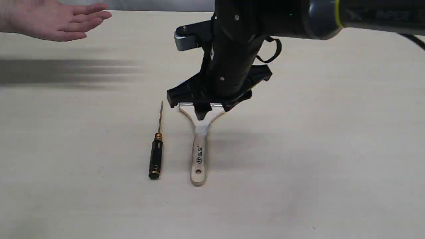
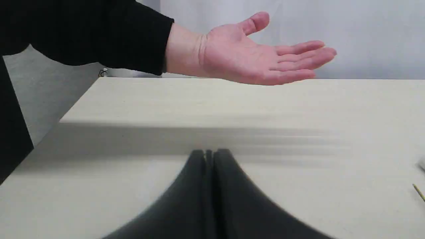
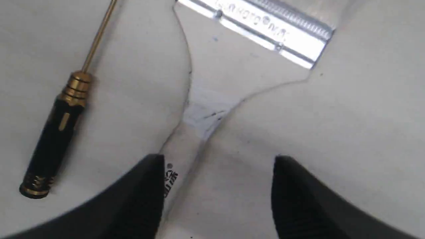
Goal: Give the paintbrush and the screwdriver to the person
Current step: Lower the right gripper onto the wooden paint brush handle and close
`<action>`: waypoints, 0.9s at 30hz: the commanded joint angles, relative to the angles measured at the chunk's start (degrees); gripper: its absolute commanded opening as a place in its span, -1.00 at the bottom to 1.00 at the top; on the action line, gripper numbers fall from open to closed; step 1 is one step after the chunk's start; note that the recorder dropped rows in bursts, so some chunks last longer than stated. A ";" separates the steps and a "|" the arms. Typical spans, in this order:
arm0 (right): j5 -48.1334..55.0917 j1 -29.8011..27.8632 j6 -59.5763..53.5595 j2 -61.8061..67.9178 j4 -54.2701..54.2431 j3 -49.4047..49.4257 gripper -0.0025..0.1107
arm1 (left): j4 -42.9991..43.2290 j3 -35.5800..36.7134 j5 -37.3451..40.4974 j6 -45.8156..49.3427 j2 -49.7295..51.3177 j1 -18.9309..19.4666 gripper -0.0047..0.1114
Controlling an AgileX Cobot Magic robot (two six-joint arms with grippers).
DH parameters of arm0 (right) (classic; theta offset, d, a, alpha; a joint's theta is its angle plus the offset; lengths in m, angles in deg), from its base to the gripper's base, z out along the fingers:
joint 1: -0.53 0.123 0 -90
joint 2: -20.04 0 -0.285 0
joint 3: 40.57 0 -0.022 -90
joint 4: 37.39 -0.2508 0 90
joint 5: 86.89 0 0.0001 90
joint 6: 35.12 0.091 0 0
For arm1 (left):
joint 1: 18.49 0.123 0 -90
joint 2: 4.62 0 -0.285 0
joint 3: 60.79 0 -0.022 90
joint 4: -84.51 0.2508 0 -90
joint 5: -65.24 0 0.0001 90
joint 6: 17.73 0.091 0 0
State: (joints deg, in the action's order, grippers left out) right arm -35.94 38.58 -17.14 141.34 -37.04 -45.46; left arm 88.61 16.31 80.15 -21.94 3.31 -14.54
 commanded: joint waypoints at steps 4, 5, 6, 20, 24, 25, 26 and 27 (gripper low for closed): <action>-0.57 0.09 -0.83 3.68 -3.88 -0.52 -0.04 | -0.06 0.12 -0.73 -0.12 -0.14 -0.32 -0.92; -1.03 0.09 -0.83 4.11 -4.61 -0.52 -0.04 | -0.05 0.12 -0.63 -0.12 -0.14 -0.32 -0.92; -1.53 0.09 -0.83 4.45 -4.61 -0.52 -0.04 | -0.05 0.12 -0.63 -0.12 -0.14 -0.32 -0.92; -7.70 0.09 1.59 10.03 -6.16 -0.52 -0.04 | -0.05 0.12 -0.63 -0.12 -0.14 -0.32 -0.92; -8.31 0.09 2.44 12.11 -6.16 -0.52 -0.04 | -0.05 0.12 -0.63 -0.12 -0.14 -0.32 -0.92; -8.81 0.09 2.59 12.50 -6.16 -0.52 -0.04 | -0.05 0.12 -0.63 -0.12 -0.14 -0.32 -0.92; -9.48 0.09 2.84 12.77 -6.16 -0.52 -0.04 | -0.05 0.12 -0.63 -0.12 -0.14 -0.32 -0.92; -10.06 0.09 2.82 13.03 -6.16 -0.52 -0.04 | -0.05 0.12 -0.63 -0.12 -0.14 -0.32 -0.92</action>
State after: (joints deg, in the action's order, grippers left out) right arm -44.36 38.58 -14.81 152.27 -43.37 -46.54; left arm 88.61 16.31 80.15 -21.94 3.31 -14.54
